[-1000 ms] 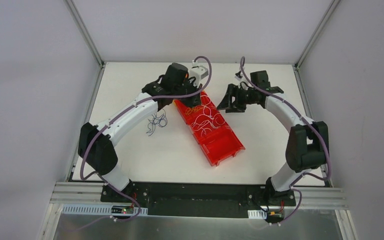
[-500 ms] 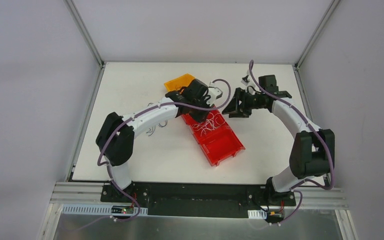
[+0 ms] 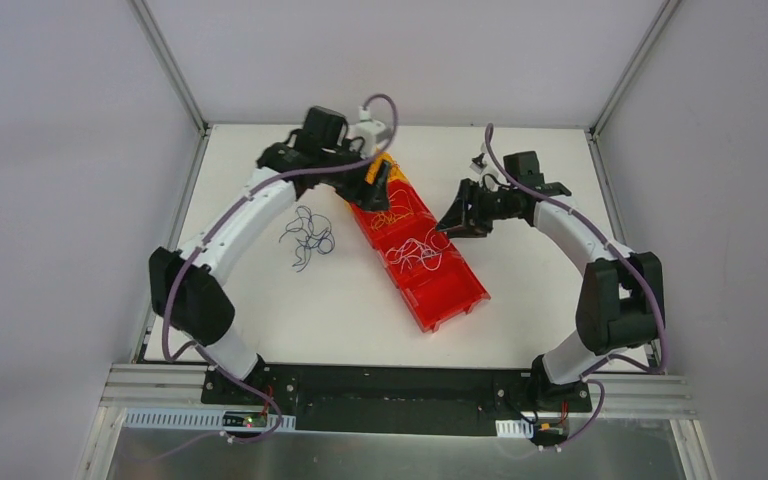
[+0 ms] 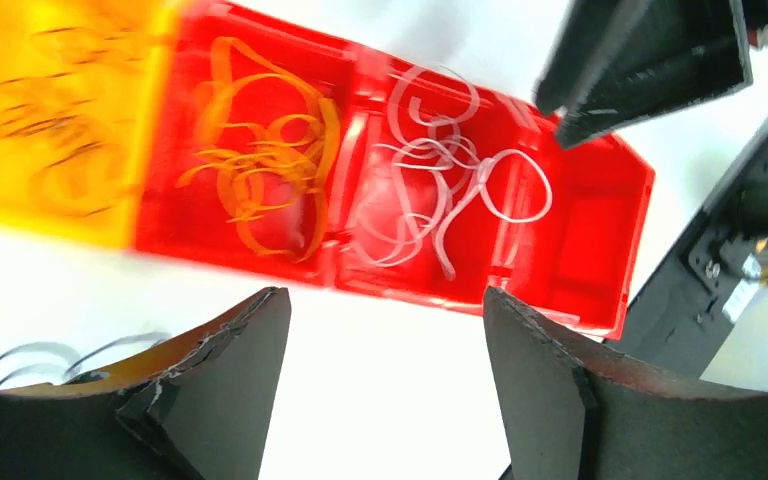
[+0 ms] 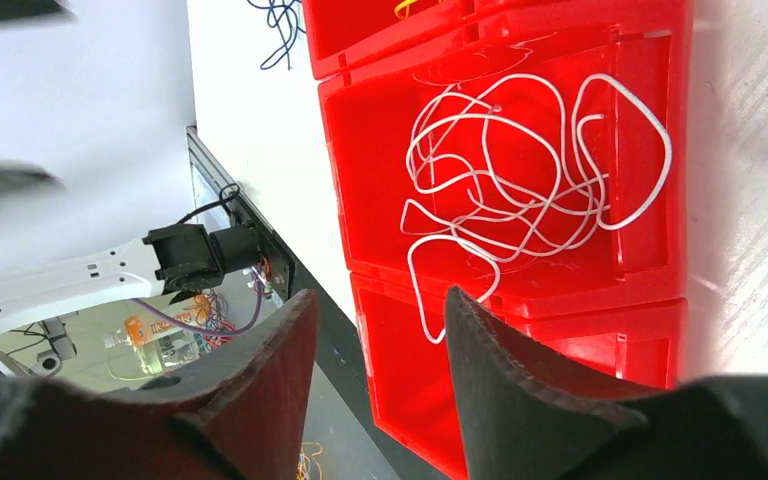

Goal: Untangle the cables

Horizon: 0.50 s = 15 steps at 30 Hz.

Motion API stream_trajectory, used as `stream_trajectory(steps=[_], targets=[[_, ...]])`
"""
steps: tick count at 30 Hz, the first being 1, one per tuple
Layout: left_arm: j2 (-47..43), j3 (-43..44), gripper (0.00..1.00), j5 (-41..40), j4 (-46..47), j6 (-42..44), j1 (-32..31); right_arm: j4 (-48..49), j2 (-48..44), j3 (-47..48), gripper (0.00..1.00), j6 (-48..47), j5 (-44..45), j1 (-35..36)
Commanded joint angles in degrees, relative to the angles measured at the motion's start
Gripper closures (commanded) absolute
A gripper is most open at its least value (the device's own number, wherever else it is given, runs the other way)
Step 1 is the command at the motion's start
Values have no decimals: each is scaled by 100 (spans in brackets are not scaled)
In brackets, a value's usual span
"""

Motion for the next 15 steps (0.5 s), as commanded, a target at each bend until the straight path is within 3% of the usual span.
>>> stream_trajectory(steps=[1, 4, 8, 15], targets=[[-783, -60, 29, 531, -351, -279, 1114, 42, 118, 354, 51, -44, 123, 138], [-1098, -388, 31, 647, -406, -298, 1915, -541, 275, 543, 58, -511, 205, 285], [-1553, -867, 32, 573, -415, -274, 2518, -1194, 331, 598, 53, -1169, 637, 429], [-1782, -1224, 32, 465, -406, -296, 2660, -1103, 661, 840, 54, -985, 1195, 911]])
